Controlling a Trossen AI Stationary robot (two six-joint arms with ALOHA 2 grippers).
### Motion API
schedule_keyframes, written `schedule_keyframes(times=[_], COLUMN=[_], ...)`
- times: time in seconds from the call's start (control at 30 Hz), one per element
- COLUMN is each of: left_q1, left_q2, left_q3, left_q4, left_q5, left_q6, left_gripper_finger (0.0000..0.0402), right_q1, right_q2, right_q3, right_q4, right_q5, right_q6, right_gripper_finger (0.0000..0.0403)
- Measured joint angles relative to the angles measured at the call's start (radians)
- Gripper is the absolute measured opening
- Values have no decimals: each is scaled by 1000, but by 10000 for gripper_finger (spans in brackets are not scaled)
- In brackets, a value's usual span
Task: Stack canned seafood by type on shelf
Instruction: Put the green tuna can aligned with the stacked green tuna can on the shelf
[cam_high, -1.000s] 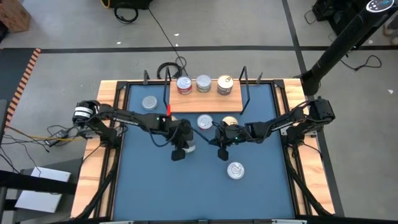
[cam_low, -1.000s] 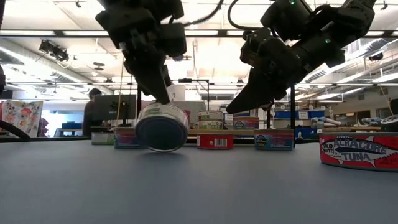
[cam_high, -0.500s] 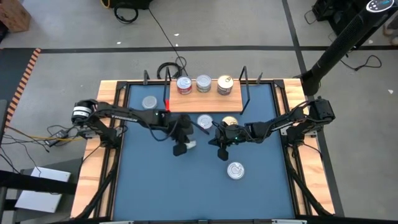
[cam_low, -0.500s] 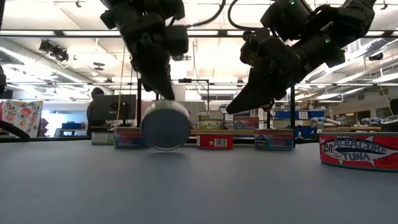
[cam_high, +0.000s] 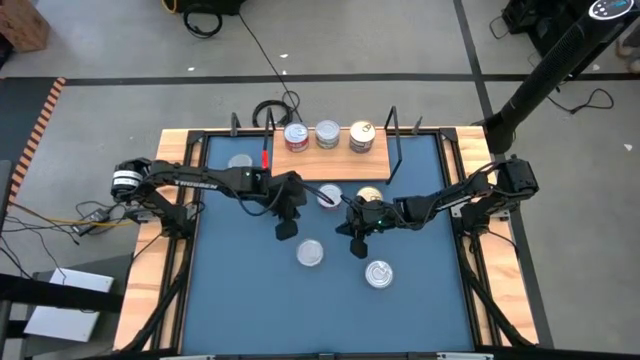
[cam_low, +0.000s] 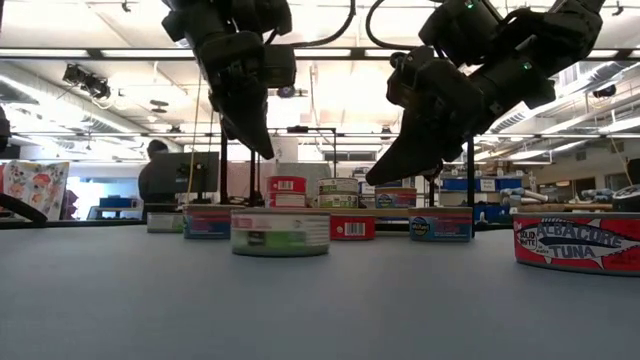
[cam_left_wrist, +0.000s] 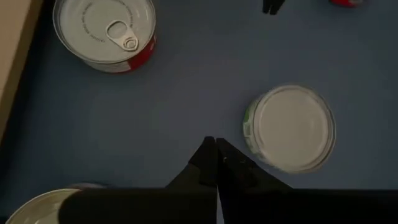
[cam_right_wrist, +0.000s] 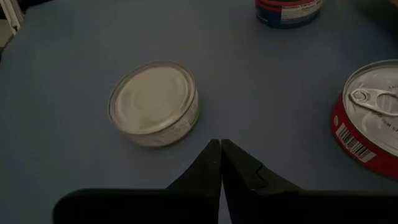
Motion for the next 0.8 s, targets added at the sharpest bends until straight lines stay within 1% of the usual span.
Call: schedule_keyframes(times=[0.17, 0.27, 0.33, 0.43, 0.53, 0.63, 0.73, 0.8], left_q1=[-22, -32, -36, -44, -55, -66, -76, -80], left_q2=[-4, -4, -4, -4, -3, -9, -18, -28], left_q3=[-7, -61, -109, -179, -241, -300, -363, -403], left_q4=[27, 150, 224, 370, 473, 576, 686, 786], left_q5=[-24, 1, 30, 64, 89, 94, 94, 94], left_q6=[42, 47, 42, 40, 40, 45, 36, 28], left_gripper_finger=[0, 0, 0, 0, 0, 0, 0, 0], right_q1=[22, 41, 54, 78, 112, 141, 162, 171], right_q2=[0, 0, 0, 0, 0, 0, 0, 0], right_q3=[0, 1, 19, 62, 117, 172, 204, 222], right_q4=[50, 89, 77, 34, -34, -98, -132, -144], right_q5=[21, 20, 21, 31, 73, 92, 100, 99], right_q6=[-51, -89, -98, -131, -176, -202, -220, -225], right_gripper_finger=[64, 83, 85, 71, 42, 19, 15, 22])
